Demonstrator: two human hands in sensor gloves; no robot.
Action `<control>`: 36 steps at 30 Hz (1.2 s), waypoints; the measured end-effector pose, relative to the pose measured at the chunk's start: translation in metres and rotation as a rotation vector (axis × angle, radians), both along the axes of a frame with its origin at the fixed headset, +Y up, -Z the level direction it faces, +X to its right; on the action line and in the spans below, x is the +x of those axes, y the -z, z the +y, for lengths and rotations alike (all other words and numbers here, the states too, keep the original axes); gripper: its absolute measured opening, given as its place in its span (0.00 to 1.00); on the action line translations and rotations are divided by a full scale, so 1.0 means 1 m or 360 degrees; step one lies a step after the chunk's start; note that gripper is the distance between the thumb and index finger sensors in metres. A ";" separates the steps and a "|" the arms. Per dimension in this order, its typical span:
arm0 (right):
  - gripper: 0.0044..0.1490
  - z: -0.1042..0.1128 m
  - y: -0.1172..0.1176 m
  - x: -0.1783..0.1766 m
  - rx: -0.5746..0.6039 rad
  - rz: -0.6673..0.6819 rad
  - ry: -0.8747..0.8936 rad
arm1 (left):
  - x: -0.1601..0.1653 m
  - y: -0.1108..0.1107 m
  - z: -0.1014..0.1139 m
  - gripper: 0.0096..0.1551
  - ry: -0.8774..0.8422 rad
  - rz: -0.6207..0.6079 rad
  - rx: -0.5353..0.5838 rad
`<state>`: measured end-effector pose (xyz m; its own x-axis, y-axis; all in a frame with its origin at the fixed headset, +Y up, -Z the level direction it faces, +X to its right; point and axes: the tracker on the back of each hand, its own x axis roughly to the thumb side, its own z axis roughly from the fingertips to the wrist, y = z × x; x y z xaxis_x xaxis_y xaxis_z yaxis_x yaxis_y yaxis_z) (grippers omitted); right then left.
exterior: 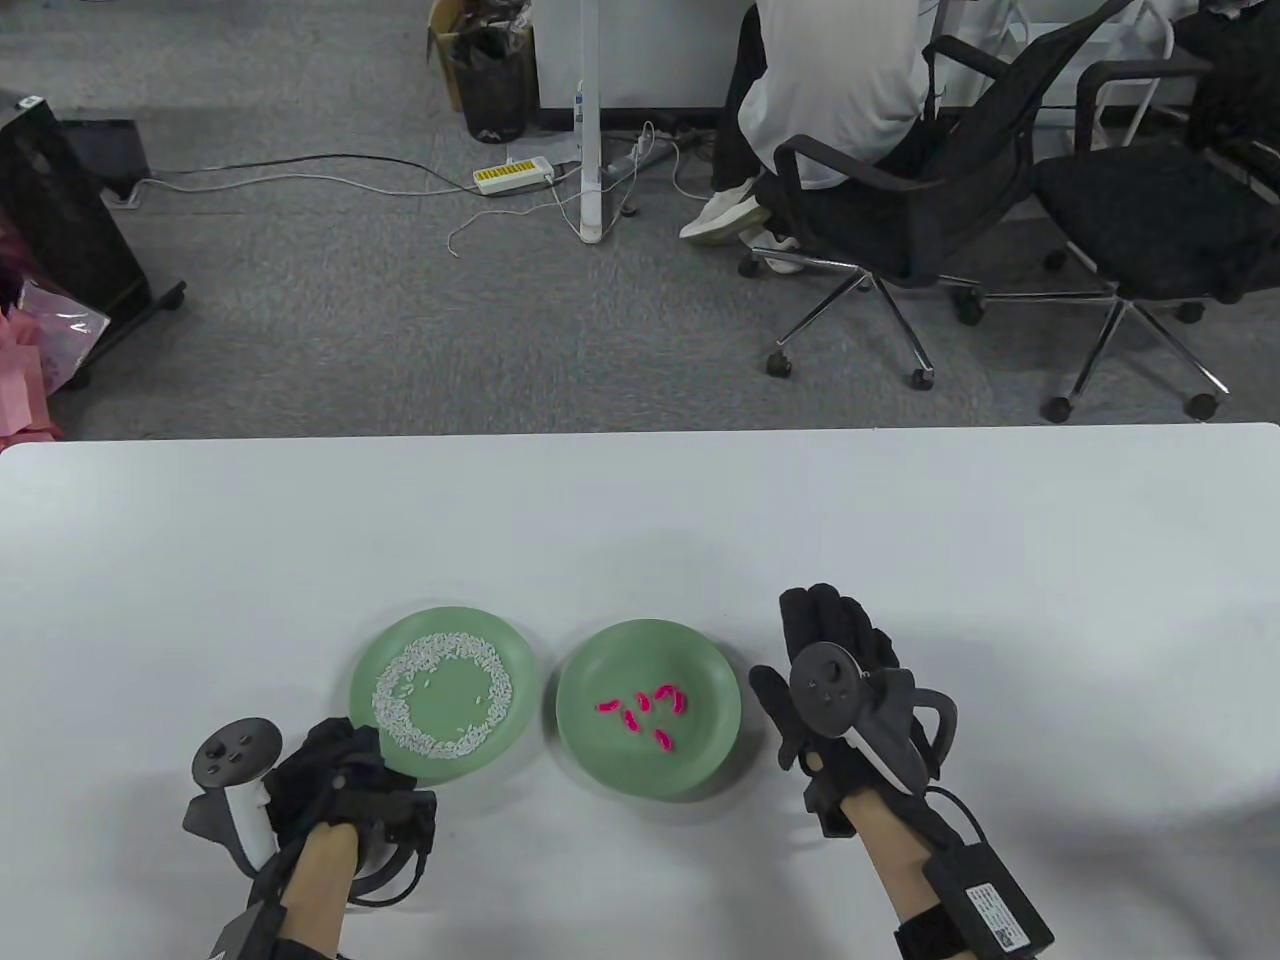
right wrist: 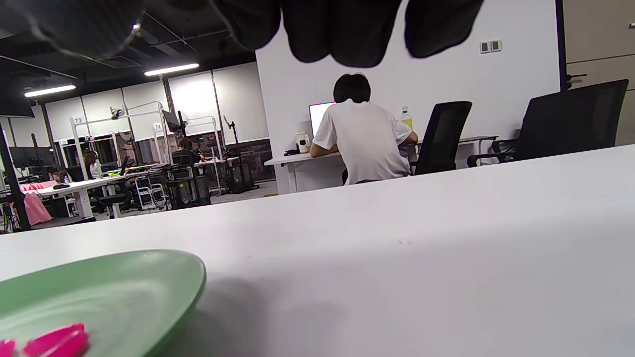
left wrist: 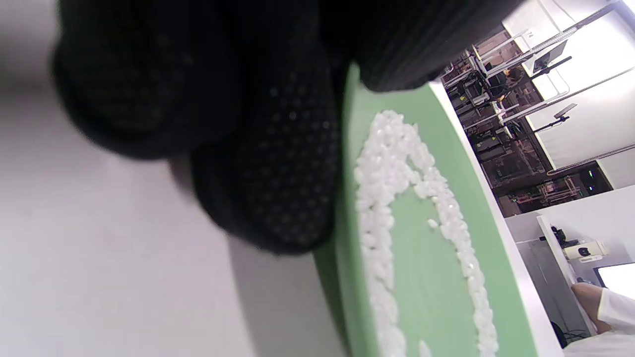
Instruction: Pick gummy candy with hand pinch into plate
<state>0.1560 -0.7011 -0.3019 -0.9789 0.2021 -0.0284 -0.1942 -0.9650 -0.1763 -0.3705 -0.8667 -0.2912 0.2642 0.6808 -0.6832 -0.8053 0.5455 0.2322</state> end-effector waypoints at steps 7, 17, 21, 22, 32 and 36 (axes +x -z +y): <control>0.54 -0.017 -0.010 0.005 -0.0051 0.0029 -0.0038 | 0.011 0.002 0.021 0.38 0.0431 -0.0123 -0.0098; 0.57 -0.031 -0.014 0.003 -0.0112 0.0090 -0.0177 | 0.116 -0.022 0.130 0.50 0.1230 -0.0941 0.0343; 0.57 -0.035 -0.015 -0.002 -0.0143 0.0105 -0.0248 | 0.153 -0.035 0.162 0.50 0.1275 -0.1157 0.0571; 0.57 -0.036 -0.015 -0.002 -0.0144 0.0109 -0.0248 | 0.158 -0.037 0.165 0.51 0.1309 -0.1181 0.0596; 0.58 -0.036 -0.017 -0.010 -0.0144 0.0113 -0.0274 | 0.159 -0.028 0.147 0.52 0.1418 -0.1245 0.0596; 0.58 -0.039 -0.018 -0.014 -0.0136 0.0119 -0.0326 | 0.158 -0.024 0.138 0.51 0.1412 -0.1245 0.0591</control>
